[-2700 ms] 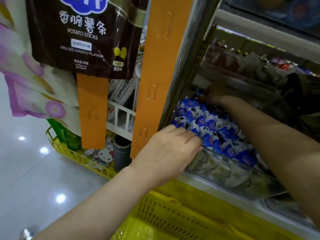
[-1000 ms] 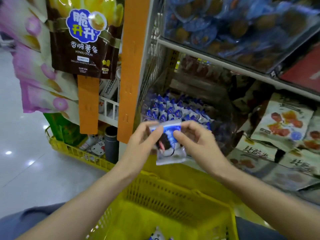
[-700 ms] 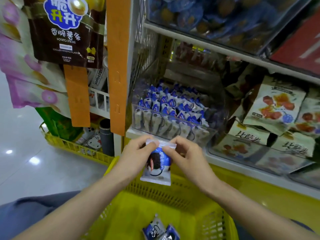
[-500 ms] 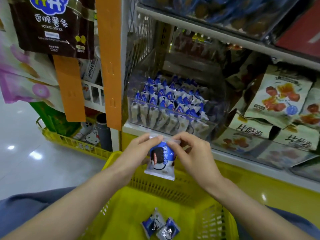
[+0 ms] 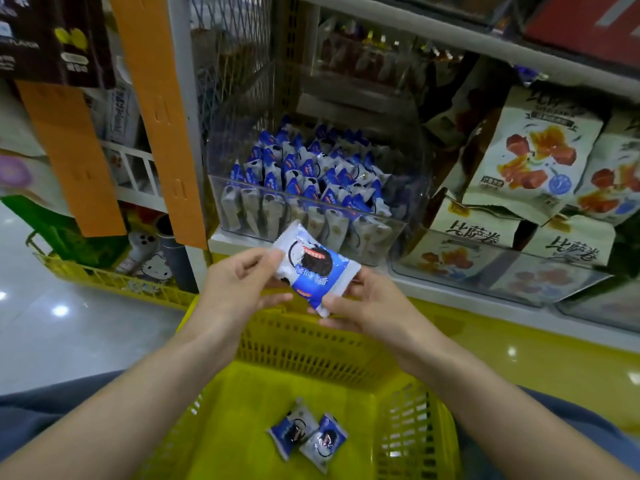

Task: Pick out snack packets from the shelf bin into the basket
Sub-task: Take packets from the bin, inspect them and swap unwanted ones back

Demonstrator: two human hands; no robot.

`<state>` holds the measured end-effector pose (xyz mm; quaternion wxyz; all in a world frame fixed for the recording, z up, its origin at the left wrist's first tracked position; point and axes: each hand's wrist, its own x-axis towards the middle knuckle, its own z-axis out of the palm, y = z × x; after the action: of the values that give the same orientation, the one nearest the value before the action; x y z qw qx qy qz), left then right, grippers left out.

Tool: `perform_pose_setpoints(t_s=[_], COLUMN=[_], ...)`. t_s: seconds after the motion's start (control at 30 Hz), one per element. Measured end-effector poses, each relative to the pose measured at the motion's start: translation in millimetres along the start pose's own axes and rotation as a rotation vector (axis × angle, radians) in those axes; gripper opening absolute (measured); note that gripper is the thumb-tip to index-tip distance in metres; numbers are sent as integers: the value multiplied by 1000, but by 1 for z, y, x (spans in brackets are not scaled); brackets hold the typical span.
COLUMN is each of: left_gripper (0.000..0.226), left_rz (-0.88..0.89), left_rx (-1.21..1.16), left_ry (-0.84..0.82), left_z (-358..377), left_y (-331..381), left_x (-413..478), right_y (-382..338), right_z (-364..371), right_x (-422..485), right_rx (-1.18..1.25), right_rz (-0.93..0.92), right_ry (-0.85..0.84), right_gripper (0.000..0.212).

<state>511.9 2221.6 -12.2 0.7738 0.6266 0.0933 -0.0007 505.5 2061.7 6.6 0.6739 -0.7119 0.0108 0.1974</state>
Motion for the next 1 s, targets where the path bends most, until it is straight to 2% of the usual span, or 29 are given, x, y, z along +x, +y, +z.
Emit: perform_pose_setpoints(t_s=[0.07,0.13,0.23,0.33,0.5,0.6,0.7,0.77,0.87,1.0], left_gripper=[18,21,21,20,21,21,23,22,9,25], left_rz=[108,212,258,250,278,206,142,143,142,22], left_rx=[140,316,439,435,447,400,350,341,320,345], left_ry=[8,-45,-122,-138,-209,-221,-242,-245,-159,-144], left_z=[0,1,5,6,5,7,7,8,8,5], left_y=[2,3,2,3,8,8,10,10,9,7], left_x=[0,-3,-8,-9,-10,-9,-8,-8,-7,-7], right_y=[2,3,3,7,9,7,1,-4,-10,-16], right_z=[0,1,5,4,4,4,3,0,-7,-13], right_x=[0,1,0,0,2,0,-2,-1,1,-1], right_rx=[-281,-394,-387,-378,-374,-461,-567,-502,-295,-230], right_rz=[-78,-162,-322,-400,-404,-467,-514,-483,-430,-520], right_ry=[39,85,161,209,192,201,194,192,256,352], right_gripper=[37,38,4,7,8,18,14,11,12,11])
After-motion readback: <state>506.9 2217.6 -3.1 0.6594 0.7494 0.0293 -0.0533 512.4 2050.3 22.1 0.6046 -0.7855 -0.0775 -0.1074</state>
